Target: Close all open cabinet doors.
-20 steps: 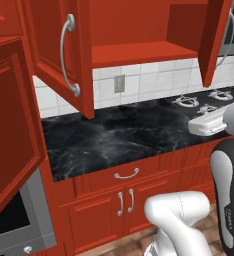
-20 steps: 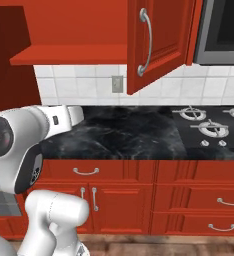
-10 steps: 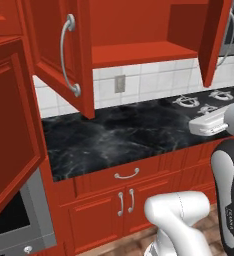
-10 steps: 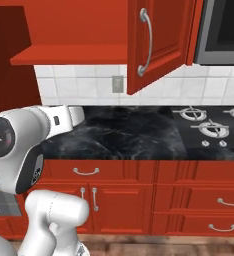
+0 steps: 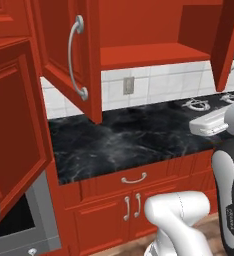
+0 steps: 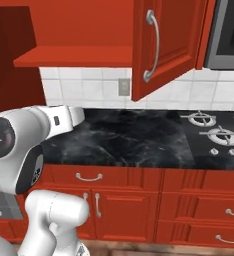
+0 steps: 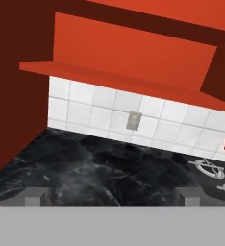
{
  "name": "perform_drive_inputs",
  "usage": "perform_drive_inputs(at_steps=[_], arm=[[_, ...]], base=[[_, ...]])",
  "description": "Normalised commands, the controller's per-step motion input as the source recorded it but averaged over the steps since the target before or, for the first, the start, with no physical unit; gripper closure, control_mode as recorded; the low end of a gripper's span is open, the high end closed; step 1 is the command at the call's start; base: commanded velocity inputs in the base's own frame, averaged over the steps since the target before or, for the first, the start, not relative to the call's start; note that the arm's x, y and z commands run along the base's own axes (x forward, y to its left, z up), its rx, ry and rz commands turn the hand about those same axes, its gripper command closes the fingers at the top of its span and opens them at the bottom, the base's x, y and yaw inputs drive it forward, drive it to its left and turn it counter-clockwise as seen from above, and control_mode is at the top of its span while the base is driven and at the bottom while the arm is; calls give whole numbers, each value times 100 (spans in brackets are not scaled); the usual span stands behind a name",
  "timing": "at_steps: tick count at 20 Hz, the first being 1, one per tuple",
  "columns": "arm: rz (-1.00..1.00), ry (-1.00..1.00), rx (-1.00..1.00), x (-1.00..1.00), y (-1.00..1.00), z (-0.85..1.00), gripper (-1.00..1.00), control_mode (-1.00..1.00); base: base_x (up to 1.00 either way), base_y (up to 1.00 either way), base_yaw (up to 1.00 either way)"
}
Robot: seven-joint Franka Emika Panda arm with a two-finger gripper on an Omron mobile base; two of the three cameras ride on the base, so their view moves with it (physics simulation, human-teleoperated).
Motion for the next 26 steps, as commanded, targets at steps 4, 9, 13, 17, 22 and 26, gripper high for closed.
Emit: perform_drive_inputs(at_steps=[4, 9, 13, 17, 22, 26], arm=[[0, 0, 0, 0, 0, 0, -100, 100], [0, 0, 0, 0, 0, 0, -100, 100], [0, 0, 0, 0, 0, 0, -100, 100], [0, 0, 0, 0, 0, 0, -100, 100], [0, 0, 0, 0, 0, 0, -100, 100], [0, 0, 0, 0, 0, 0, -100, 100]], base=[[24, -3, 10], [12, -16, 7], [2, -21, 7], [0, -24, 5], [2, -33, 3], [3, -41, 1]])
